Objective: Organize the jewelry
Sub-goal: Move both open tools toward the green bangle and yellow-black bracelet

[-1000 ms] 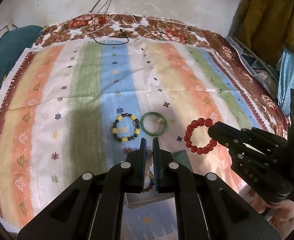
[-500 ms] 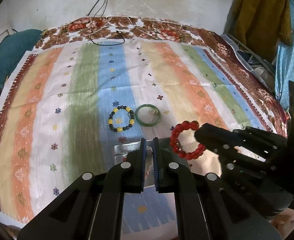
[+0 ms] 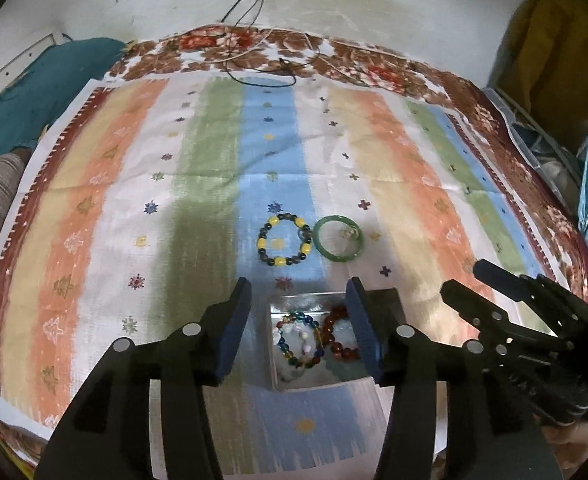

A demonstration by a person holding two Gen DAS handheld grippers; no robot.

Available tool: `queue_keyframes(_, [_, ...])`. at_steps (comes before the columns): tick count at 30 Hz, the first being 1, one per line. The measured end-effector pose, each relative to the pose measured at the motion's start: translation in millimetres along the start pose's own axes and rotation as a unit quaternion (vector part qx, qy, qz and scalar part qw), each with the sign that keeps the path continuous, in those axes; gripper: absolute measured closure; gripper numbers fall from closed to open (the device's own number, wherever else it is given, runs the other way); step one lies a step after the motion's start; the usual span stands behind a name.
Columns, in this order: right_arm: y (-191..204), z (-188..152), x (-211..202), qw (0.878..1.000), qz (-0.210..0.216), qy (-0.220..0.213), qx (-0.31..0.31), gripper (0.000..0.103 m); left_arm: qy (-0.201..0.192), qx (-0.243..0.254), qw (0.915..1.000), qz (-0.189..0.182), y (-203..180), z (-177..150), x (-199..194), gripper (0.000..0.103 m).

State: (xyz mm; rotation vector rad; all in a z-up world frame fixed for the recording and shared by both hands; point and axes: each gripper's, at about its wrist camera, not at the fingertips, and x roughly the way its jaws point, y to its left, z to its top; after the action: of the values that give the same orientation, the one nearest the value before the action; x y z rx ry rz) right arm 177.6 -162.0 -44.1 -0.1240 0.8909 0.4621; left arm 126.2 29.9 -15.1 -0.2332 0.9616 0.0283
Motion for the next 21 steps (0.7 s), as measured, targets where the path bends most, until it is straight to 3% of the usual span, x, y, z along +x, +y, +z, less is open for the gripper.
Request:
queue_keyframes(8, [-7, 9, 15, 1.0, -0.005, 0.013, 0.011, 0.035, 0.003, -0.029, 0.9995, 0.005, 14, 14, 16, 0.024])
queue_keyframes(18, [-14, 22, 38, 0.999, -0.011, 0.03, 0.018, 0.024, -0.003, 0.002, 0.9986, 0.054, 10, 30, 45, 0.01])
queue_keyframes(21, [-18, 27, 50, 0.999, -0.011, 0.044, 0.017, 0.023, 0.014, 0.004, 0.9982, 0.058, 13, 37, 61, 0.009])
